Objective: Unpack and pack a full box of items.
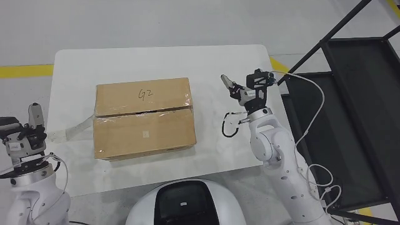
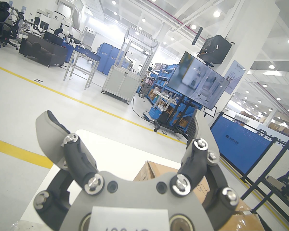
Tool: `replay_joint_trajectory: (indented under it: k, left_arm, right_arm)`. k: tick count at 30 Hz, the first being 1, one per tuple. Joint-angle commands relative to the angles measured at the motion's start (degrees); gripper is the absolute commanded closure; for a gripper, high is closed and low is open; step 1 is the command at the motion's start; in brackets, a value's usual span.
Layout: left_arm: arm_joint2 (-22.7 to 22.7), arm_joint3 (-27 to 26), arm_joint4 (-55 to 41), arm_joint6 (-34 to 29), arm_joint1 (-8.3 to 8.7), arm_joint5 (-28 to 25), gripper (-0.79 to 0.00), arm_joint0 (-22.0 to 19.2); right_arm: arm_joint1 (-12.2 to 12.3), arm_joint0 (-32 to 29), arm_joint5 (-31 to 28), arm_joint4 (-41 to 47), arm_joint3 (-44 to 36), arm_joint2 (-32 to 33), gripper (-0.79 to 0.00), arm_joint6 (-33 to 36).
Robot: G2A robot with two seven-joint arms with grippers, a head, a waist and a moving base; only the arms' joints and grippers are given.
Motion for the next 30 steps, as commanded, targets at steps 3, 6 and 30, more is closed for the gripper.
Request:
replay_joint_trajectory:
  k: [3,6,30]
  left_arm:
    - [0.0,0.0,0.0,0.0,0.0,0.0,-0.785,0.0]
    - [0.0,0.0,0.0,0.0,0.0,0.0,-0.785,0.0]
    - [0.0,0.0,0.0,0.0,0.0,0.0,-0.785,0.0]
  right_arm:
    - [0.3,0.5,-3.9,-3.3,-0.4,-1.4,-0.785,3.1]
    - [0.4,0.5,-8.4,-0.8,-0.9,-1.6,-0.785,6.3]
    - [1.7,13.5,-14.5,56.2,11.0,3.6,-0.785,44.1]
